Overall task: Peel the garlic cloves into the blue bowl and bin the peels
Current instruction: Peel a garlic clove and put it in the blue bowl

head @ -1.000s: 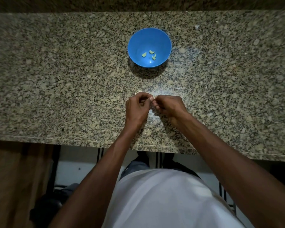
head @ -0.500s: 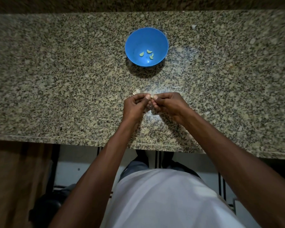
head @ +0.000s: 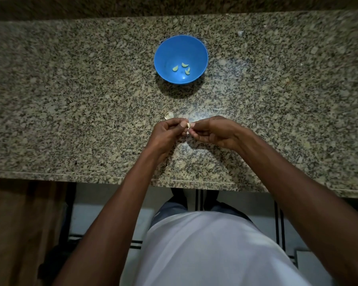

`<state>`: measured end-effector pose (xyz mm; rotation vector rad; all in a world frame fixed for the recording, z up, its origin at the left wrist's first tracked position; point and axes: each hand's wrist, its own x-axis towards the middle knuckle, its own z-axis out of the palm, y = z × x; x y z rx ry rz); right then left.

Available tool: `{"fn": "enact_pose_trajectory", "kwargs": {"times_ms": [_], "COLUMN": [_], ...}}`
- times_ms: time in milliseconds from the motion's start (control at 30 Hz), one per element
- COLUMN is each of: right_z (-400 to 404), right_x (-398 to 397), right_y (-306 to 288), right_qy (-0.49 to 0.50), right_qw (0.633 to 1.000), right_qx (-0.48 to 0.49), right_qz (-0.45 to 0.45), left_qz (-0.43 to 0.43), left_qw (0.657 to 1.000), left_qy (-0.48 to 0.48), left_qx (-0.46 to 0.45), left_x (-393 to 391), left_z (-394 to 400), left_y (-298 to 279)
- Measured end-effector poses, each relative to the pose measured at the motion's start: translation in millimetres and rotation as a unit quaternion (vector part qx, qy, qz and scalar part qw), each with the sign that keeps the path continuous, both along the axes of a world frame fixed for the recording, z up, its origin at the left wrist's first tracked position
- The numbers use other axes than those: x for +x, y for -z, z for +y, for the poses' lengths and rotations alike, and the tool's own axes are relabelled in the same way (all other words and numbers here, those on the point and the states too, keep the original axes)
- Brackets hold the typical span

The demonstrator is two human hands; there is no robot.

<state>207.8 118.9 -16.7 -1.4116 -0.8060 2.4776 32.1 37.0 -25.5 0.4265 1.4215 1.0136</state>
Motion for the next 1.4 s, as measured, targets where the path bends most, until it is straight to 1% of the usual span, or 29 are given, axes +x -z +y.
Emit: {"fn": "enact_pose_trajectory", "kwargs": {"times_ms": [133, 200, 267, 367, 600, 700, 767, 833, 967, 1000, 1067, 1100, 1133, 1200, 1267, 1367, 1400], "right_z": [-3, -7, -11, -15, -14, -13, -12, -13, -15, -15, -16, -17, -19, -22, -24, -27, -29], "right_x": [-6, -9, -13, -16, -15, -10, -6, -3, -6, -7, -7, -6, -5, -4, -3, -7, -9], "right_y": [2, 3, 4, 2, -1, 2, 3, 4, 5, 4, 4, 5, 6, 7, 7, 4, 4], "right_qy": [0.017, 0.022, 0.014, -0.002, -0.032, -0.046, -0.065, -0.095, -0.161, -0.17, -0.16, -0.139, -0.111, -0.058, -0.03, 0.014, 0.024], "right_qw": [0.999, 0.997, 0.99, 0.966, 0.946, 0.929, 0.904, 0.867, 0.795, 0.784, 0.776, 0.782, 0.796, 0.835, 0.873, 0.935, 0.945], "right_qx": [0.028, 0.062, 0.123, 0.219, 0.28, 0.325, 0.371, 0.431, 0.523, 0.536, 0.551, 0.549, 0.537, 0.488, 0.435, 0.336, 0.317], "right_qz": [-0.01, -0.028, -0.073, -0.14, -0.16, -0.172, -0.201, -0.231, -0.262, -0.263, -0.261, -0.261, -0.257, -0.246, -0.22, -0.109, -0.084], "left_qz": [0.108, 0.155, 0.193, 0.228, 0.196, 0.185, 0.165, 0.137, 0.113, 0.105, 0.092, 0.088, 0.084, 0.075, 0.07, 0.068, 0.059], "left_qw": [0.993, 0.986, 0.978, 0.97, 0.977, 0.978, 0.982, 0.987, 0.991, 0.992, 0.993, 0.994, 0.994, 0.994, 0.995, 0.996, 0.996], "left_qy": [-0.005, -0.012, -0.012, -0.006, -0.006, -0.012, -0.023, -0.03, -0.028, -0.031, -0.042, -0.048, -0.053, -0.056, -0.052, -0.056, -0.065], "left_qx": [0.051, 0.067, 0.074, 0.082, 0.089, 0.098, 0.086, 0.073, 0.059, 0.058, 0.054, 0.052, 0.05, 0.048, 0.043, 0.032, 0.031], "left_x": [4, 7, 10, 14, 9, 7, 6, 7, 9, 9, 10, 10, 10, 8, 8, 10, 11], "left_z": [0, 1, 0, -1, -2, -4, -5, -7, -8, -8, -8, -8, -8, -9, -10, -12, -12], "left_y": [-3, -5, -6, -5, -4, -1, 1, 2, 1, 1, -1, -3, -3, -4, -3, 0, 0]}}
